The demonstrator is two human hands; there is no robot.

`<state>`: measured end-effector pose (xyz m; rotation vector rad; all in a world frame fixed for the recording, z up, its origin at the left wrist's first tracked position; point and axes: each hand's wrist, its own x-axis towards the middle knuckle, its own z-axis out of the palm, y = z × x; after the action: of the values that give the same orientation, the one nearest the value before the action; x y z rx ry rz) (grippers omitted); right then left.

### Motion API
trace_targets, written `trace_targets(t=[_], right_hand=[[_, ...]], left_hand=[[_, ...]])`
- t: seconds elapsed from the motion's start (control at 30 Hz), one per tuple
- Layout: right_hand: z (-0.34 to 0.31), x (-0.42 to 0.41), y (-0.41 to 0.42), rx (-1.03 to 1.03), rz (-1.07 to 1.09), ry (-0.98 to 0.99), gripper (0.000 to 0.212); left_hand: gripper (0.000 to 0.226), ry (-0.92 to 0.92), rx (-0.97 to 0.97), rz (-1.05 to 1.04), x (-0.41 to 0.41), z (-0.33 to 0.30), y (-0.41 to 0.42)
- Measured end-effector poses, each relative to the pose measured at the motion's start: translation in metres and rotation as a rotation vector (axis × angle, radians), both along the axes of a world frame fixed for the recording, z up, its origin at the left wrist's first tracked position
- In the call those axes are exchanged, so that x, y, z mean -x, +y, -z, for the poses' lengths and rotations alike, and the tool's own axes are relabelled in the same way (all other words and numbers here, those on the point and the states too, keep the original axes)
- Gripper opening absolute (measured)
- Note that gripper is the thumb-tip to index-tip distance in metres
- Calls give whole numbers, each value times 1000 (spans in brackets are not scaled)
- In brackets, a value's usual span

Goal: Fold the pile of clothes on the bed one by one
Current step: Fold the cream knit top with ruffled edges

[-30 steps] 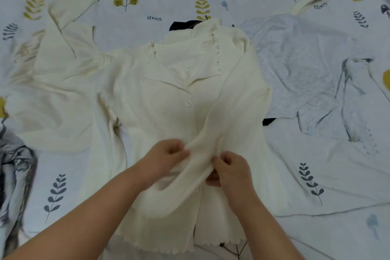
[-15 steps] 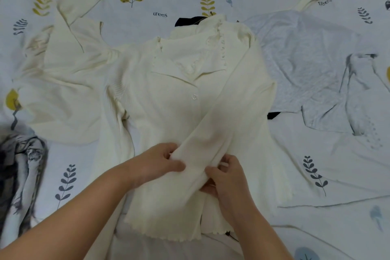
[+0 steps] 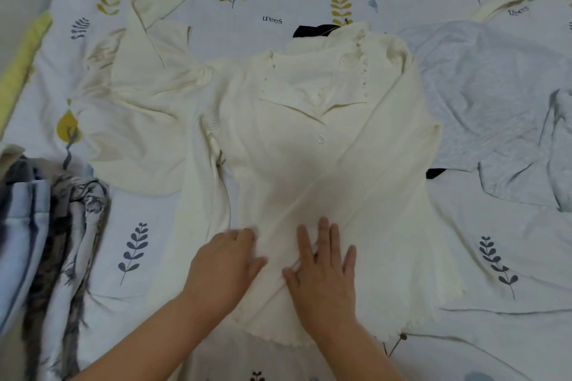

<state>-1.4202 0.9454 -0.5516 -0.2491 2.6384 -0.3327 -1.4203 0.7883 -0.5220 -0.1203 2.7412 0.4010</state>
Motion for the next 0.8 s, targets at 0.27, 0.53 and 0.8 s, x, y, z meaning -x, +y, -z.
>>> trace_targets(t=[0.27,0.53,0.8], right_hand=[[-4,1,-1,11,64,-14,63],[-42,-8,-41,469,110,27,50],[-94,19,-58,1448,925,-591,10]], left_hand=[[36,-87,59,-619,2,12,-67],[32,102,-261,-541,22,-32,-71],[13,102,-824,-387,57,-112,-11]])
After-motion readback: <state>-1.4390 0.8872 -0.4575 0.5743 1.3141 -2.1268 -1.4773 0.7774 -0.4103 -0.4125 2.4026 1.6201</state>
